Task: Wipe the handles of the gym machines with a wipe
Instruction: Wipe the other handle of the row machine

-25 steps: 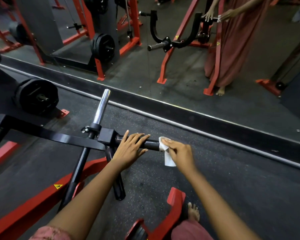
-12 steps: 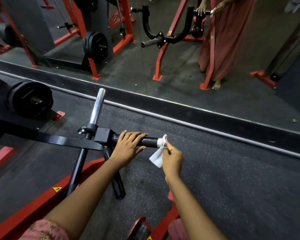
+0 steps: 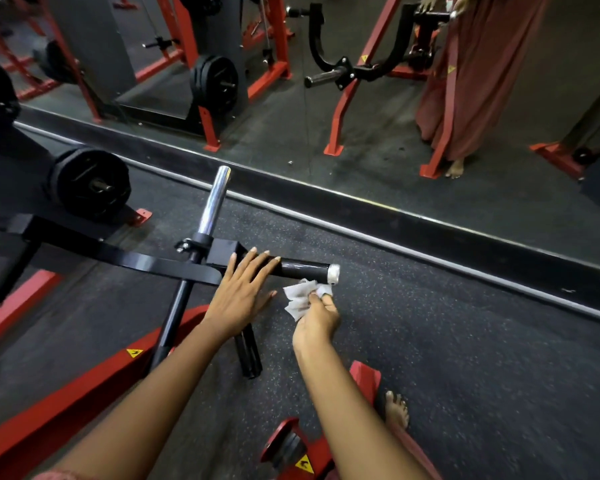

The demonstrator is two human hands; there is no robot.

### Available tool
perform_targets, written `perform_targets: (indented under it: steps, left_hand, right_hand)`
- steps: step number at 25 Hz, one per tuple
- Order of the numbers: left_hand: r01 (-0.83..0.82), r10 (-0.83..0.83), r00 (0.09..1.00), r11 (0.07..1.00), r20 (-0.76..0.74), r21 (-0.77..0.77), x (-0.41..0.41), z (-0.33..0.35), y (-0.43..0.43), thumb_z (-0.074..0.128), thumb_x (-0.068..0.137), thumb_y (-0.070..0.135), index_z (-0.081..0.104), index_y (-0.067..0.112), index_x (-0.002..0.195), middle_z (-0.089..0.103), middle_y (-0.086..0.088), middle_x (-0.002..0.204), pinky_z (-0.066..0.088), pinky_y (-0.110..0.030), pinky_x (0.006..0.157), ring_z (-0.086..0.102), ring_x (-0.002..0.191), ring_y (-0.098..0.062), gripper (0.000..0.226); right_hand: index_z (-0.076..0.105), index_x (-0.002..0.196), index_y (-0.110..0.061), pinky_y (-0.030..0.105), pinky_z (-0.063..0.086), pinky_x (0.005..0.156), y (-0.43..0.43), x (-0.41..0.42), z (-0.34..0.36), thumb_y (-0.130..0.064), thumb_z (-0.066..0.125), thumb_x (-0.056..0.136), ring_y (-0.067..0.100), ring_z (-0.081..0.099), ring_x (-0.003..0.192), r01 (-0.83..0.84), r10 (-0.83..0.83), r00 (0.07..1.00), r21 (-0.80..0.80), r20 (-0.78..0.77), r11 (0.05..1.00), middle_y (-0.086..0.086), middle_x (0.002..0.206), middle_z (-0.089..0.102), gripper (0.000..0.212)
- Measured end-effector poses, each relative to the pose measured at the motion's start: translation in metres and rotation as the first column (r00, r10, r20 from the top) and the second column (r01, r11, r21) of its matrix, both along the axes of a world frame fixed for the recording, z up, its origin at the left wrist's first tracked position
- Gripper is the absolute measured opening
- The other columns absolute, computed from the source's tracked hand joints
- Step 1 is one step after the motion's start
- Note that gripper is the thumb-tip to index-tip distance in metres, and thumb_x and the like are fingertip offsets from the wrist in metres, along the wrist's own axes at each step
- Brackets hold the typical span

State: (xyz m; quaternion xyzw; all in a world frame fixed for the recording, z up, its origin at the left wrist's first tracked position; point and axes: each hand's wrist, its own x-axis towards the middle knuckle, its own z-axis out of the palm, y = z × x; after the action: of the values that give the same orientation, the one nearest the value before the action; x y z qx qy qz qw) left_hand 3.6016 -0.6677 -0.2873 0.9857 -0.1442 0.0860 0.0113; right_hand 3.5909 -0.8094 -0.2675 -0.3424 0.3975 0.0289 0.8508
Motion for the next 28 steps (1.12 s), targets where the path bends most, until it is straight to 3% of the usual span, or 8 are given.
perform_targets:
  steps: [3, 7, 15, 18, 20, 23, 26, 28]
  left_hand:
    - [-0.081, 0.079, 0.995, 0.996, 0.061, 0.027, -0.022, 0.003, 0.024, 0.034, 0.087, 0.046, 0.031, 0.018, 0.142, 0.037, -0.009, 0.147, 0.004, -0.042, 0.114, 0.027, 0.138, -0.028, 0.062]
    - [-0.146, 0.145, 0.989, 0.989, 0.026, 0.014, -0.029, 0.008, 0.034, 0.029, 0.087, 0.045, 0.027, 0.011, 0.144, 0.019, -0.007, 0.153, 0.012, -0.043, 0.115, 0.02, 0.141, -0.026, 0.067]
    - [-0.161, 0.161, 0.987, 0.987, -0.01, 0.0, -0.029, -0.005, 0.034, 0.054, 0.086, 0.039, 0.035, 0.017, 0.141, 0.023, -0.01, 0.153, 0.014, -0.053, 0.109, 0.011, 0.141, -0.024, 0.062]
    - [-0.187, 0.186, 0.982, 0.981, -0.023, -0.061, -0.034, -0.001, 0.031, 0.042, 0.089, 0.043, 0.03, 0.018, 0.144, 0.009, -0.003, 0.155, 0.008, -0.047, 0.114, 0.005, 0.143, -0.02, 0.062]
    - [-0.268, 0.267, 0.963, 0.944, -0.032, -0.192, -0.048, -0.004, 0.02, 0.04, 0.09, 0.04, 0.028, 0.018, 0.145, 0.011, -0.004, 0.156, 0.006, -0.043, 0.115, 0.008, 0.143, -0.019, 0.06]
    - [-0.479, 0.474, 0.867, 0.704, -0.156, -0.524, -0.073, -0.017, -0.002, 0.056, 0.09, 0.025, 0.029, 0.015, 0.144, 0.019, -0.01, 0.154, 0.014, -0.042, 0.116, 0.02, 0.142, -0.025, 0.061]
    - [-0.596, 0.499, 0.78, 0.405, -0.379, -0.693, -0.08, -0.025, -0.029, 0.056, 0.091, 0.019, 0.017, 0.018, 0.147, 0.018, -0.014, 0.152, 0.024, -0.039, 0.111, 0.026, 0.138, -0.03, 0.069]
    - [-0.584, 0.476, 0.781, 0.328, -0.405, -0.742, -0.077, -0.027, -0.042, 0.057, 0.089, 0.009, 0.009, 0.018, 0.149, 0.026, -0.015, 0.149, 0.026, -0.033, 0.108, 0.033, 0.134, -0.029, 0.077]
  right_hand:
    - [0.063, 0.105, -0.007, 0.034, 0.047, 0.078, 0.037, 0.0, -0.001, 0.004, 0.041, 0.093, 0.017, 0.057, 0.076, -0.085, 0.086, 0.996, 0.006, -0.025, 0.996, 0.004, 0.094, 0.062, 0.028]
    - [0.06, 0.115, 0.001, 0.025, 0.045, 0.071, 0.056, 0.0, 0.005, 0.001, 0.045, 0.093, 0.019, 0.055, 0.087, -0.199, 0.195, 0.978, -0.059, -0.069, 0.978, 0.004, 0.094, 0.059, 0.027]
    - [0.052, 0.071, -0.015, 0.01, 0.039, 0.039, 0.033, 0.01, 0.003, 0.006, 0.042, 0.091, 0.002, 0.05, 0.041, -0.11, 0.106, 0.992, -0.061, -0.073, 0.992, -0.001, 0.071, 0.051, 0.031]
    - [0.062, 0.09, -0.011, 0.022, 0.051, 0.056, 0.045, 0.002, 0.0, 0.002, 0.043, 0.093, 0.015, 0.058, 0.065, -0.315, 0.313, 0.949, -0.092, -0.036, 0.945, 0.005, 0.083, 0.061, 0.023]
    - [0.064, 0.109, -0.005, 0.028, 0.048, 0.077, 0.032, -0.008, -0.001, -0.002, 0.047, 0.092, 0.017, 0.058, 0.084, -0.477, 0.491, 0.87, -0.308, -0.033, 0.823, 0.005, 0.096, 0.065, 0.024]
    - [0.064, 0.115, -0.008, 0.018, 0.042, 0.073, -0.003, -0.014, 0.018, -0.002, 0.049, 0.09, 0.01, 0.053, 0.086, -0.452, 0.663, 0.748, -0.704, 0.037, 0.549, -0.001, 0.096, 0.065, 0.03]
    - [0.067, 0.11, -0.007, 0.005, 0.042, 0.084, -0.027, 0.011, 0.037, 0.013, 0.049, 0.081, 0.014, 0.06, 0.095, -0.041, 0.89, 0.453, -0.996, 0.051, 0.077, 0.004, 0.106, 0.067, 0.04]
    - [0.069, 0.108, -0.008, 0.023, 0.049, 0.09, -0.028, 0.042, 0.034, 0.014, 0.056, 0.072, 0.023, 0.064, 0.102, 0.351, 0.975, 0.198, -0.922, -0.099, -0.165, 0.011, 0.112, 0.067, 0.044]
